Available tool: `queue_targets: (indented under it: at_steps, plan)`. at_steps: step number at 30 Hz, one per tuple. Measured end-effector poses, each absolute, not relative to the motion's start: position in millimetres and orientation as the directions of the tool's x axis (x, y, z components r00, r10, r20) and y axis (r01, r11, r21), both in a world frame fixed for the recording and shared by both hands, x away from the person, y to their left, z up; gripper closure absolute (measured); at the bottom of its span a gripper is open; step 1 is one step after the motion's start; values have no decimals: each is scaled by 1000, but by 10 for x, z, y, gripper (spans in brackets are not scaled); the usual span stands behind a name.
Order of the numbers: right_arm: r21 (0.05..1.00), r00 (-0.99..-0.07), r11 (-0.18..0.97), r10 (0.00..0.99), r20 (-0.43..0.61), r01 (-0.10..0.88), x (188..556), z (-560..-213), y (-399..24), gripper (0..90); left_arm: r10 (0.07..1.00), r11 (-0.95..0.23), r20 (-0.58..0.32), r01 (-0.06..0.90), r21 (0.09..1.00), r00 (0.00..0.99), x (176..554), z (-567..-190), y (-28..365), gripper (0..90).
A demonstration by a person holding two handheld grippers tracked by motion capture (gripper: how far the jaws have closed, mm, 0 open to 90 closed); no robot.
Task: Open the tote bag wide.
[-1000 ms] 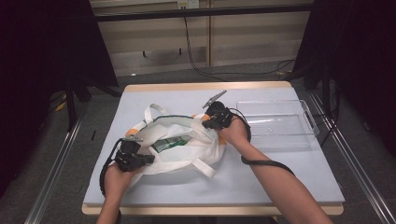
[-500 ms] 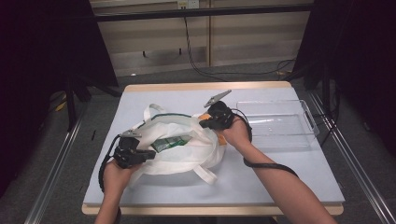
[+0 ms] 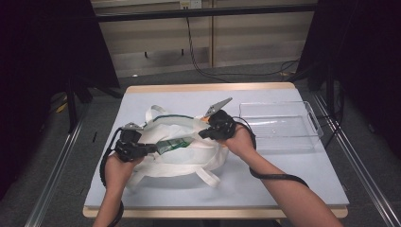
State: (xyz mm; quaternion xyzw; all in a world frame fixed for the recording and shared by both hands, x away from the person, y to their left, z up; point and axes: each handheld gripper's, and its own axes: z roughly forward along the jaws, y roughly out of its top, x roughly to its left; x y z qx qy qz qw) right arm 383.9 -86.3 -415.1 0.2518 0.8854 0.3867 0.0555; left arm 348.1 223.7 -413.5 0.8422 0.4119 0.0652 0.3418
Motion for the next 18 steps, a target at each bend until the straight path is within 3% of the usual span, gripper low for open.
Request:
queue_targets:
  at_steps: [9,18]
  plan:
    - [695,-882,599,458,111,398,3746,-4320,-867,900,779,-433,-138,684,588,612,3657,-4260,2197,852]
    - [678,-875,600,465,135,423,3703,-4471,-970,900,817,-386,-122,693,609,563,3725,-4248,2149,873]
